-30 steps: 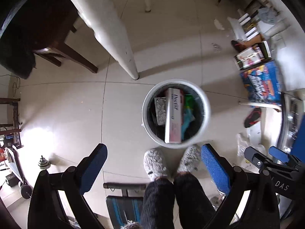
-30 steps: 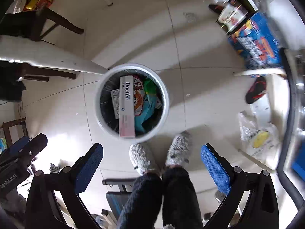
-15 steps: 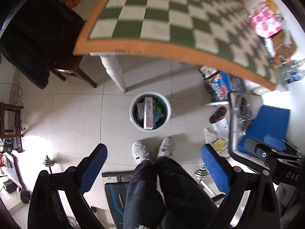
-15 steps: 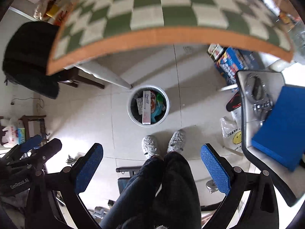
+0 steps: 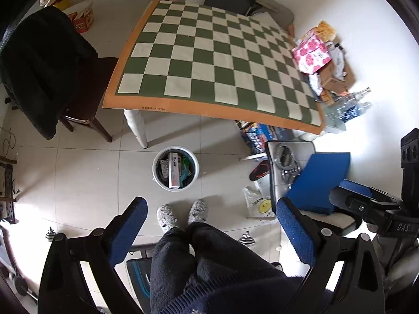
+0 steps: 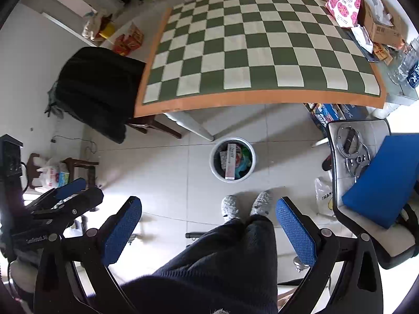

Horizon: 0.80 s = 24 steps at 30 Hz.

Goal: Collect trash

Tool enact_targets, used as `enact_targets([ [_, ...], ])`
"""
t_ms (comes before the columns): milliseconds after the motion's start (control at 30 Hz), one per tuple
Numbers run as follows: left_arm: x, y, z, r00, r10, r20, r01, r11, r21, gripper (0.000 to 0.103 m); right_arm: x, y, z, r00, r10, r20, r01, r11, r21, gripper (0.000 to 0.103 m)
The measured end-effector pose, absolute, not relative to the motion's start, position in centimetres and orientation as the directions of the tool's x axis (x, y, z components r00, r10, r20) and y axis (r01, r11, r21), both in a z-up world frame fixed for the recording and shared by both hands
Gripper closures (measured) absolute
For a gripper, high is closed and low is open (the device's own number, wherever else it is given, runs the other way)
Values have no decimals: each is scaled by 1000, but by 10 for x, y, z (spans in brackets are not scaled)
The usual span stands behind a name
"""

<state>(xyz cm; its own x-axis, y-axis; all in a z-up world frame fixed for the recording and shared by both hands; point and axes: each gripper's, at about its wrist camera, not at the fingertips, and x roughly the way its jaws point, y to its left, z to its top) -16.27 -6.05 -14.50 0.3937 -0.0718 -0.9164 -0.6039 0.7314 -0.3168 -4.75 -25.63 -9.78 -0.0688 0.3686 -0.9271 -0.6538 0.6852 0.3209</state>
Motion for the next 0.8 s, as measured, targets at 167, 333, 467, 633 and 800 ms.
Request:
enact_targets([
  [167,-176,-59,-124,457,-119,-882,-581,711,-397,0,-55,-269,-74,-119,419,-900,-660,644,387,0],
  [333,-182,-61,-108,492,-131,-861,-555,714,-426,0,-57,-276,-66,-155,454,-877,-659,614,434,0],
  [467,-184,-63,-100,515,-147,-845,-544,705,-455,0,-59,-279,-63,-173,456,-873,-663,601,446,0],
  [633,-184,-62,-97,522,-155,-838,-536,705,-464,0,-57,-282,-61,-182,455,-871,-664,596,451,0],
  [800,-184,-62,-99,518,-161,-840,-541,699,-468,0,-53,-282,-60,-184,456,-871,-665,594,452,0],
])
